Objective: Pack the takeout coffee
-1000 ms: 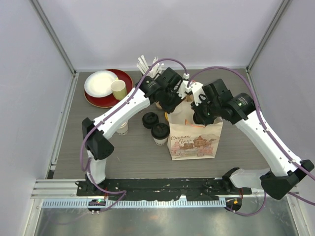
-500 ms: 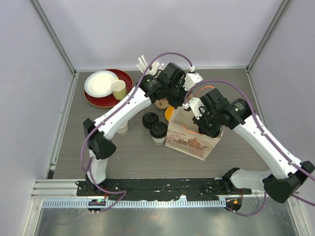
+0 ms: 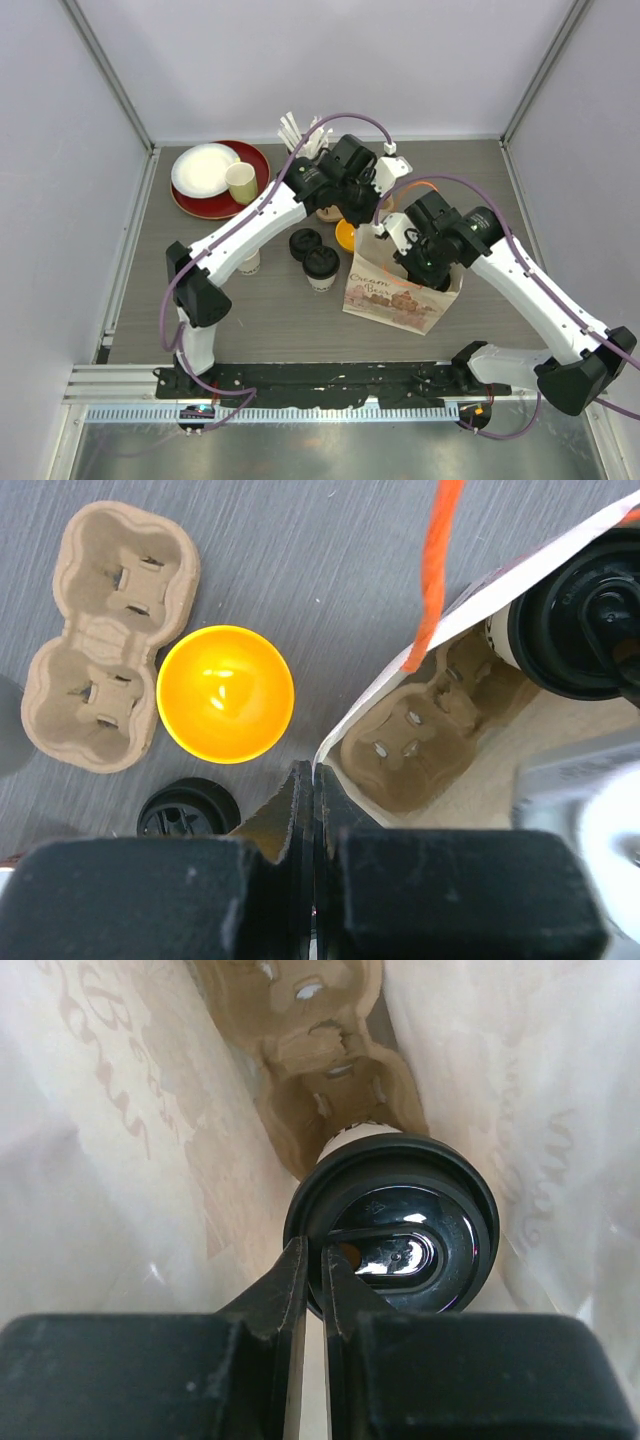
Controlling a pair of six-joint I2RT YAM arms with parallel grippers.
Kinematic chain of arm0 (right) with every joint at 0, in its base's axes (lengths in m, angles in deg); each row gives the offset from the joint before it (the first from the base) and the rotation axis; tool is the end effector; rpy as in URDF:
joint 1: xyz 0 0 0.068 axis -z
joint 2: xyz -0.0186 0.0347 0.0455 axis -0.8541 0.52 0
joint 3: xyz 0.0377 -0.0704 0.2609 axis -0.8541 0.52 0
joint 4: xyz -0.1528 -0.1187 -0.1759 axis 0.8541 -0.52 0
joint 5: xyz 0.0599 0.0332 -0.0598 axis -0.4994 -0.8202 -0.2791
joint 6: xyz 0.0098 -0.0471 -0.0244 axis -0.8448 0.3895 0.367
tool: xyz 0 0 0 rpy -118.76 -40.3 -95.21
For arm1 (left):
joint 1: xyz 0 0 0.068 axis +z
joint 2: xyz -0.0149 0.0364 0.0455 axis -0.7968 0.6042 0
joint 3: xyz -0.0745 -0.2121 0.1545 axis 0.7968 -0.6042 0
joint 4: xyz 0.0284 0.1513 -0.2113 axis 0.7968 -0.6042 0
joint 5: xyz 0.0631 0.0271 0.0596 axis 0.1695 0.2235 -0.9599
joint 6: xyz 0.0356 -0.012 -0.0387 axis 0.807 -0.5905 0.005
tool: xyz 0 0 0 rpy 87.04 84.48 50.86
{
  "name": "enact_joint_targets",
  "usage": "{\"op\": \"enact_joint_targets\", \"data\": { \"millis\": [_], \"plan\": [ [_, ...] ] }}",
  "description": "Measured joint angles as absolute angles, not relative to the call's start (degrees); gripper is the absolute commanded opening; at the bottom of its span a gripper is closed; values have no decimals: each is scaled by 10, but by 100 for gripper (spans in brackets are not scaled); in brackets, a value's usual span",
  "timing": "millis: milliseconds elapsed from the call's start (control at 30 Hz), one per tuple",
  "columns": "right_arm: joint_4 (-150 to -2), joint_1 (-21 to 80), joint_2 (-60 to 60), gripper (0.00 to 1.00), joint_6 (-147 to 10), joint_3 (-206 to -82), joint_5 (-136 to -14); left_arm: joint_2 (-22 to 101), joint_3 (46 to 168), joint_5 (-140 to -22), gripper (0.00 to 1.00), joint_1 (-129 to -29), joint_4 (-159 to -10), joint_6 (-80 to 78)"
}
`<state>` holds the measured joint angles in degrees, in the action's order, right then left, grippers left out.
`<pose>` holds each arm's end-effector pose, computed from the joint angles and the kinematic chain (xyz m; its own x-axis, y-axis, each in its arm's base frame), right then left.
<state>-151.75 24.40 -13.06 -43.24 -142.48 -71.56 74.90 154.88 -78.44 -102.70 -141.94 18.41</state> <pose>0.1608 0.1126 0.3408 -0.5552 -0.7566 -0.3454 -0.7956 0.6042 -0.0445 0.2667 -0.3266 0.3812 -0.3461 0.6133 -0.7099 0.8879 0.4585 -0.0369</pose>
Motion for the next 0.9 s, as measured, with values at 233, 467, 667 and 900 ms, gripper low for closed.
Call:
{"op": "enact_joint_targets", "data": {
  "millis": [233,467,667,900],
  "plan": [
    [-1512,247,-131,1,-416,-1377,-743,743,1546,-776,0,-1028,-1419,184],
    [-1510,248,-130,1,-404,-1358,-752,743,1546,-772,0,-1028,-1419,184],
    [-1507,248,-130,4,-402,-1347,-755,743,1546,-769,0,-1028,-1419,184],
    [-1505,248,-129,24,-403,-1347,-752,743,1546,-768,0,-1028,-1419,184]
  ]
}}
